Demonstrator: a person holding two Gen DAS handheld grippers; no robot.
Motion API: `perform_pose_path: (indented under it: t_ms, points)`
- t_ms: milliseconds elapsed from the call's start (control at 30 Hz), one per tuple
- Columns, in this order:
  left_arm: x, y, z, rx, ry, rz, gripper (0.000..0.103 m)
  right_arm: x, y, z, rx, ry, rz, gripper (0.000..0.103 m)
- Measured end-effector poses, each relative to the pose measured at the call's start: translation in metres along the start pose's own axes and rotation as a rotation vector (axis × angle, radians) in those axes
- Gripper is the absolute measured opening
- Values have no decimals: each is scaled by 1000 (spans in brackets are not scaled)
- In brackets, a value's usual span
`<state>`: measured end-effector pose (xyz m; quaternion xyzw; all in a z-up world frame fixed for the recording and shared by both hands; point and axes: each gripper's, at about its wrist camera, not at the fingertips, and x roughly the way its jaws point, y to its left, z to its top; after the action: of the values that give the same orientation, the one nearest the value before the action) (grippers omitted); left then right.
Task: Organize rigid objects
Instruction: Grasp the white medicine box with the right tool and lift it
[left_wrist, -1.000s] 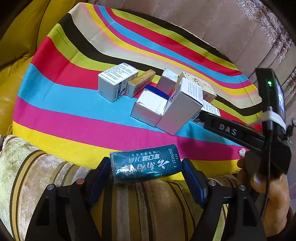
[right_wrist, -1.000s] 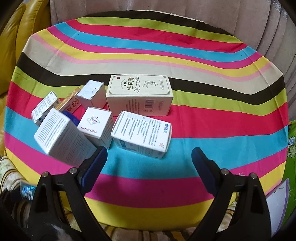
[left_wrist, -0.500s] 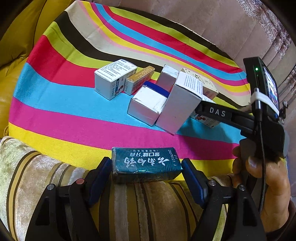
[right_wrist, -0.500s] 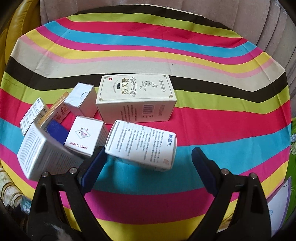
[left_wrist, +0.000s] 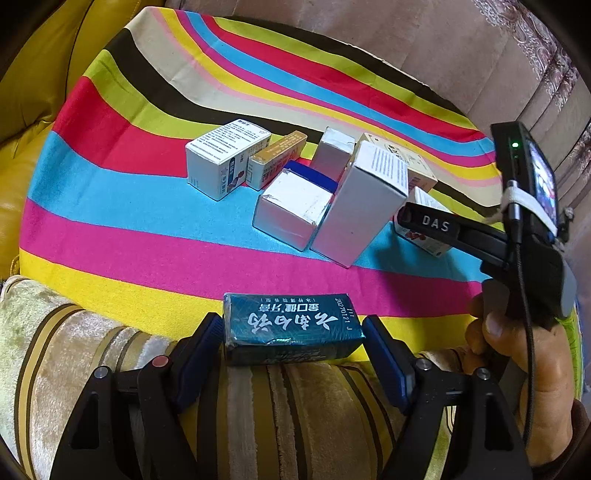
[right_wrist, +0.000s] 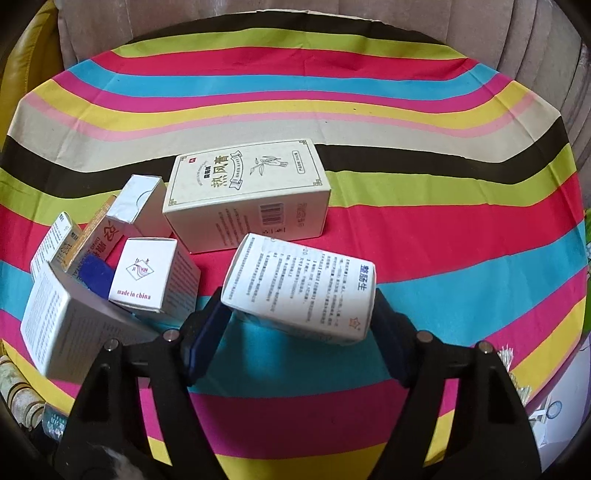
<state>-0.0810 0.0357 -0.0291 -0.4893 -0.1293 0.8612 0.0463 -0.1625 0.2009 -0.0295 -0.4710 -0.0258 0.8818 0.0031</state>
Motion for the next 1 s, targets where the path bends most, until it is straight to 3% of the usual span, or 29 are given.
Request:
perform_pose_path:
  t_ms: [533, 800, 1000]
  points:
    - [-19, -17, -8, 49, -41, 42, 78, -74, -28, -48, -8, -96, 29, 77]
    - [-43, -45, -27, 74, -68, -9, 78, -114, -66, -81, 6, -125, 15, 77]
    - [-54, -94, -52, 165, -73, -99, 78, -136, -116, -110, 72, -129, -23, 77]
